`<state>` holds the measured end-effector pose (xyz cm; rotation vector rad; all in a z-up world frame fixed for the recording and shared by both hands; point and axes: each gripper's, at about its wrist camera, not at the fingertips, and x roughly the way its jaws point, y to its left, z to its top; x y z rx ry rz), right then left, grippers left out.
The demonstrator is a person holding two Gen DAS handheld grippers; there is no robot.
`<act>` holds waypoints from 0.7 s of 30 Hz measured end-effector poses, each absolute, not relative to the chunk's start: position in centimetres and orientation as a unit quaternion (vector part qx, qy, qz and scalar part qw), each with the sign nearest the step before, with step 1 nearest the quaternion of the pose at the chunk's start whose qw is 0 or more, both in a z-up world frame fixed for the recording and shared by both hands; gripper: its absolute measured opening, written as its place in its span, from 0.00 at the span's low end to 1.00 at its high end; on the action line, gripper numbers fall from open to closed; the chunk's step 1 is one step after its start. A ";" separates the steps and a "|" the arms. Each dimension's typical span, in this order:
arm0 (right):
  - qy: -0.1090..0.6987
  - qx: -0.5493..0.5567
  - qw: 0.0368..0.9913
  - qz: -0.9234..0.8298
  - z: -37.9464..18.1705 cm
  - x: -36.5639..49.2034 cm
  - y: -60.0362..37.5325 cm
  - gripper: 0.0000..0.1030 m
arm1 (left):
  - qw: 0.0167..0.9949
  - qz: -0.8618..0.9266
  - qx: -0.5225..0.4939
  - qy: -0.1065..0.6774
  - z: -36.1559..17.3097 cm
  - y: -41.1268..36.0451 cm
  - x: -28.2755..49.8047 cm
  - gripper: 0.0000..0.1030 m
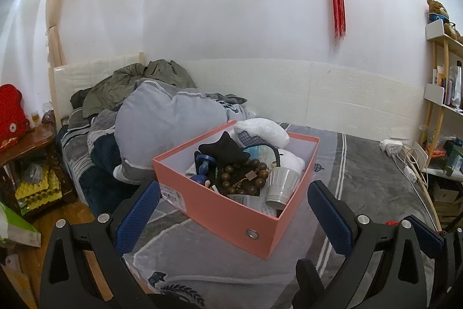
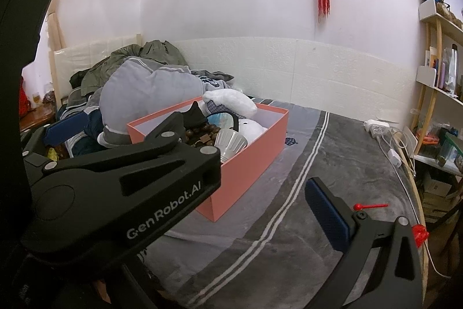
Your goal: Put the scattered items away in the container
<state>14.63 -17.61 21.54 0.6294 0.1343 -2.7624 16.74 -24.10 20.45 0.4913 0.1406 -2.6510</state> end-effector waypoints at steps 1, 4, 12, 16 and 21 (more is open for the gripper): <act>0.046 0.220 0.152 -0.963 21.5 14.6 -17.6 0.99 | 0.219 -0.958 0.178 0.051 20.4 -24.1 16.7 1.00; 0.046 0.221 0.151 -0.962 21.5 14.6 -17.6 0.99 | 0.218 -0.958 0.179 0.050 20.4 -24.0 16.7 1.00; 0.042 0.225 0.150 -0.962 21.5 14.5 -17.5 0.99 | 0.220 -0.958 0.175 0.052 20.3 -24.1 16.7 1.00; 0.043 0.224 0.149 -0.962 21.4 14.6 -17.5 0.99 | 0.217 -0.961 0.165 0.049 20.3 -24.0 16.8 1.00; 0.040 0.230 0.148 -0.961 21.2 14.5 -17.5 0.99 | 0.218 -0.960 0.170 0.050 20.2 -24.1 16.6 1.00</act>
